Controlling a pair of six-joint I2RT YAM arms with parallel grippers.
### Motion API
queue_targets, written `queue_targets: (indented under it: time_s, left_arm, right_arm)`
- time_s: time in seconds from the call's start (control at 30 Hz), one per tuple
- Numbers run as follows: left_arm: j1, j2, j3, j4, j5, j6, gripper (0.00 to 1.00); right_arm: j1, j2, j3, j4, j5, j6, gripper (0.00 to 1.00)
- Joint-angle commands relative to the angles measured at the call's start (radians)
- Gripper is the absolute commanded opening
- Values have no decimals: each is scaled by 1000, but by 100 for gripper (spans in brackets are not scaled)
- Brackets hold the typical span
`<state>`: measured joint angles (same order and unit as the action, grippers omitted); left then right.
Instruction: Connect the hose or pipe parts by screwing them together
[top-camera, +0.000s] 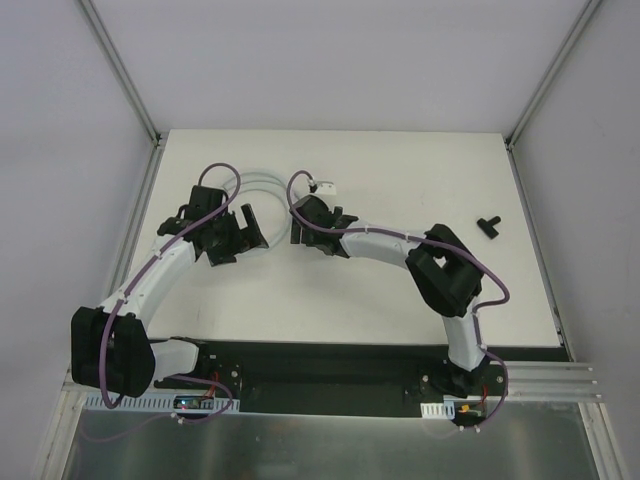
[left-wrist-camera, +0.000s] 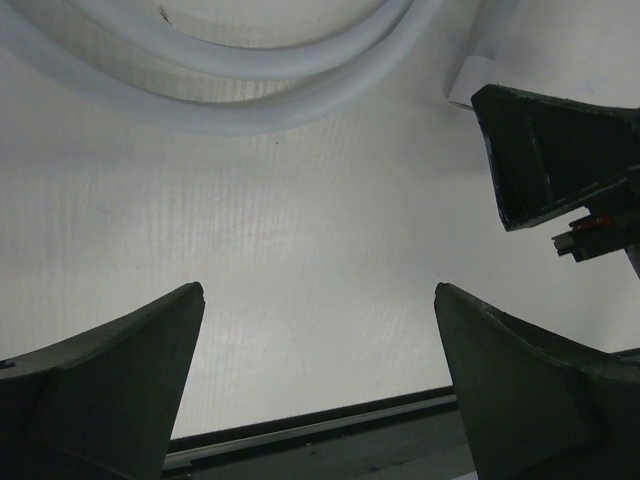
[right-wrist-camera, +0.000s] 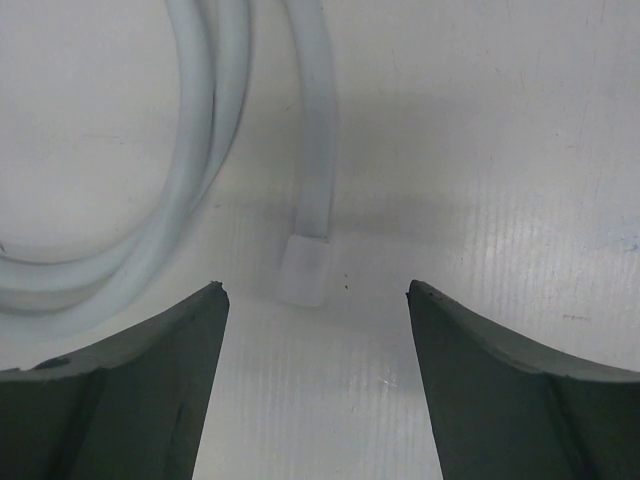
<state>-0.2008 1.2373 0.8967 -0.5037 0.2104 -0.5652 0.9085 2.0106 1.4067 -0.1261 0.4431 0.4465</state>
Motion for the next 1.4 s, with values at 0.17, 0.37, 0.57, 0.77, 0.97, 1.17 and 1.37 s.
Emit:
queue_targets:
  time_s: [0.17, 0.37, 0.57, 0.77, 0.97, 1.17, 1.37]
  left_arm:
    - [8, -52, -10, 10, 41, 42, 98]
    - [8, -68, -16, 10, 26, 45, 98]
    - [9, -75, -13, 10, 21, 45, 98]
    - [9, -76, -8, 10, 21, 41, 97]
    - [9, -81, -12, 7, 18, 39, 97]
    - [9, -82, -12, 8, 20, 33, 97]
    - [9, -81, -12, 8, 12, 41, 97]
  right_arm:
    - [6, 88, 119, -55, 42, 29, 71]
    - [4, 108, 147, -110, 59, 41, 68]
    - [10, 119, 147, -118, 48, 28, 63]
    - [12, 128, 132, -92, 36, 17, 59]
    - [12, 134, 140, -83, 31, -2, 55]
    - [12, 154, 164, -95, 19, 3, 55]
    - [12, 166, 170, -103, 14, 3, 40]
